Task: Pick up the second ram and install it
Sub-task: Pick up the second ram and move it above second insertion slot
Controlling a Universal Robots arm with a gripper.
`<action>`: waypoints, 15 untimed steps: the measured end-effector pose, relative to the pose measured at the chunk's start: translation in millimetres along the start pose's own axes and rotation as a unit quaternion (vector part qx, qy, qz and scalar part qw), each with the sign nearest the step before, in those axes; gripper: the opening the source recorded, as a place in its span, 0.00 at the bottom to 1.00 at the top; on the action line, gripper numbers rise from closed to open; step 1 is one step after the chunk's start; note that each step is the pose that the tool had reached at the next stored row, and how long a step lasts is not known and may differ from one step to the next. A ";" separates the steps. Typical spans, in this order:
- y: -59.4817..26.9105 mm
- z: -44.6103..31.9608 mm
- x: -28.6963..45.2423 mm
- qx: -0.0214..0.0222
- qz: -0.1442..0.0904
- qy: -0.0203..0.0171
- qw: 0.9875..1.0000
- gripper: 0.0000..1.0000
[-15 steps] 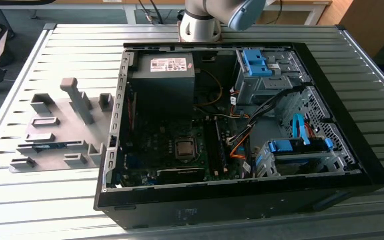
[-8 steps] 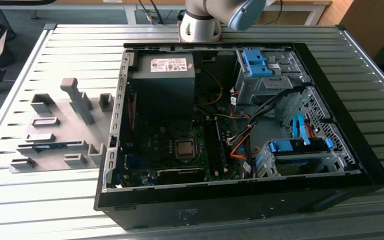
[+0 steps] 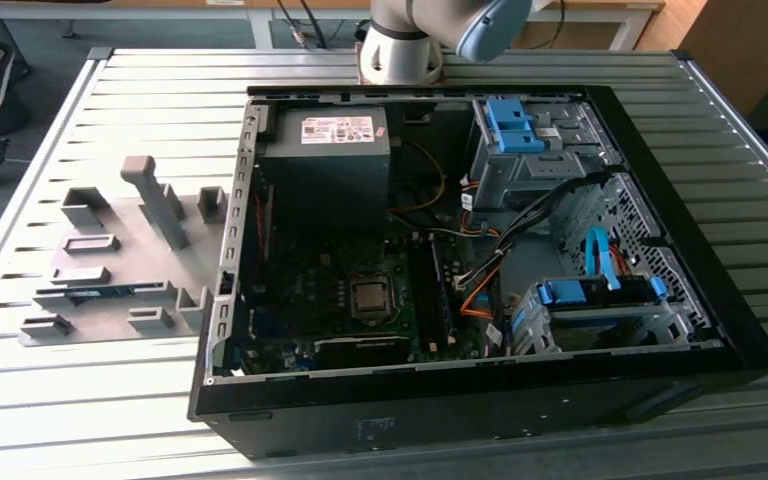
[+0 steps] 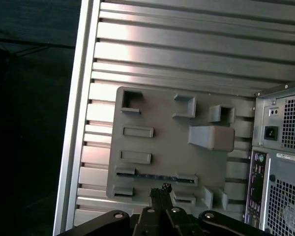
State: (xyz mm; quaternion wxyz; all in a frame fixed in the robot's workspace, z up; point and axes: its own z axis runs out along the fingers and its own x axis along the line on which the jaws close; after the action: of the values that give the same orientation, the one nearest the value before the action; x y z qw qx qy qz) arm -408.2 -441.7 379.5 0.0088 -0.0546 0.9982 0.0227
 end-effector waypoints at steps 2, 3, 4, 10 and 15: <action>0.0 0.1 0.1 0.000 -0.016 0.001 1.000 0.11; 0.0 0.1 0.3 0.000 -0.024 0.001 1.000 0.11; 0.0 0.2 0.4 -0.001 -0.031 0.001 1.000 0.11; 0.2 0.2 1.8 -0.001 -0.068 0.003 0.998 0.11; 0.2 0.2 1.9 -0.001 -0.069 0.003 0.998 0.11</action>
State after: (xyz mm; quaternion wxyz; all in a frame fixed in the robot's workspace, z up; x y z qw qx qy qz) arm -410.2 -441.7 379.3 0.0072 -0.1236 0.9920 0.0232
